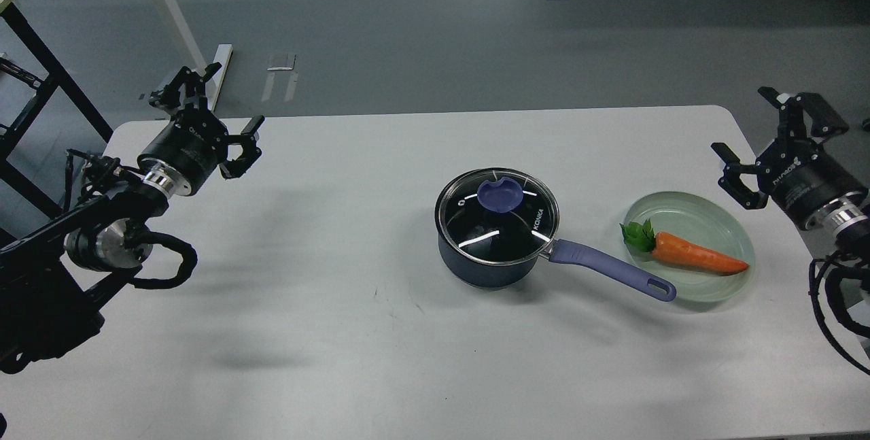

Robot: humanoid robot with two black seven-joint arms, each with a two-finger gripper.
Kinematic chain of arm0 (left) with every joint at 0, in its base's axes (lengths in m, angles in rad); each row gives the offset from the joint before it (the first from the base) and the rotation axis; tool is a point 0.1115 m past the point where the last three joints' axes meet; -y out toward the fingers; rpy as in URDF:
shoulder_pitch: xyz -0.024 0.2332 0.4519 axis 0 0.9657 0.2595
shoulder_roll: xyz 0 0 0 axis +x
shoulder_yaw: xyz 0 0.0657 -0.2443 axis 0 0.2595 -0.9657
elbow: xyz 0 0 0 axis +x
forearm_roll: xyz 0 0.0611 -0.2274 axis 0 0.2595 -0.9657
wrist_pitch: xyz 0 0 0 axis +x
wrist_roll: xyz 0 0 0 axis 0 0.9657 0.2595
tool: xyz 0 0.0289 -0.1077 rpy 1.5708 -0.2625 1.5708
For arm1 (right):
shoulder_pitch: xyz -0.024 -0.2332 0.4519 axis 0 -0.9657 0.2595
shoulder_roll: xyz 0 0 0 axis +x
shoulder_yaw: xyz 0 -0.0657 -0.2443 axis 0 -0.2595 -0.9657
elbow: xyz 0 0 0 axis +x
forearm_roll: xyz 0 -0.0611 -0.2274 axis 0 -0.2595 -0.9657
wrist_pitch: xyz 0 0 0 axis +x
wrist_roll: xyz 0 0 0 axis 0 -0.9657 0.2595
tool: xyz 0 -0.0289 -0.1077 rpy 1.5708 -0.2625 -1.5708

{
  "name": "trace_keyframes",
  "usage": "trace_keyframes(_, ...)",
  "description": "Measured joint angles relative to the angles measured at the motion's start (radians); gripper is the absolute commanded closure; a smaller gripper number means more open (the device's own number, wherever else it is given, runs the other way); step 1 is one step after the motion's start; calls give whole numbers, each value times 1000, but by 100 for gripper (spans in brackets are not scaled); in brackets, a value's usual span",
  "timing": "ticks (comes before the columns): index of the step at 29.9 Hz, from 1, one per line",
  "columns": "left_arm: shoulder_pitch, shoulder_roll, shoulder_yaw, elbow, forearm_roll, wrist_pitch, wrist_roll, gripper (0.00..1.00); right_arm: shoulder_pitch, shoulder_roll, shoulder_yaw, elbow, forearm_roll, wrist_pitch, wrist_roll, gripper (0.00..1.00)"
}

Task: Open pot lid
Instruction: 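Raise the left gripper and move the right gripper toward the purple pot handle, then grasp the purple pot handle with the right gripper to steady the pot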

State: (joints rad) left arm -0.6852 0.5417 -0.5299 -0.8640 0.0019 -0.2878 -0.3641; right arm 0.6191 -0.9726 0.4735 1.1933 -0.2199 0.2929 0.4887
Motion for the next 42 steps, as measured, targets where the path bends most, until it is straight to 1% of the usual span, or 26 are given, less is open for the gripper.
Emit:
trace_keyframes(5,-20,-17,7,-19,24,-3,-12,1,98,-174,-5,187,-373,-4,0,0)
trace_keyframes(9,-20,-19,8,-47,26,5,-27,1,167,-254,-14,313,-659,-4,0,0)
trace_keyframes(12,-19,-24,9,-63,36,1,-49,1,182,-275,-40,389,-904,-4,0,0)
trace_keyframes(18,-8,-21,11,-121,121,-1,-104,1,184,-273,-129,448,-1345,-6,0,0)
trace_keyframes(22,-2,-20,11,-157,158,5,-116,1,185,-251,-187,459,-1544,-6,0,0)
trace_keyframes(25,-1,-23,11,-164,163,8,-117,1,191,-217,-225,451,-1627,-6,0,0)
trace_keyframes(29,-1,-25,10,-166,164,11,-117,1,226,-163,-262,412,-1657,-6,0,0)
trace_keyframes(32,0,-24,10,-171,164,13,-117,1,292,-112,-331,363,-1662,-5,0,0)
trace_keyframes(36,1,-19,11,-182,165,14,-117,1,424,-26,-482,287,-1655,-4,0,0)
trace_keyframes(39,1,-19,11,-186,178,15,-117,1,497,23,-566,266,-1653,-4,0,1)
trace_keyframes(42,1,-23,11,-187,194,15,-117,1,524,40,-607,261,-1658,-4,0,2)
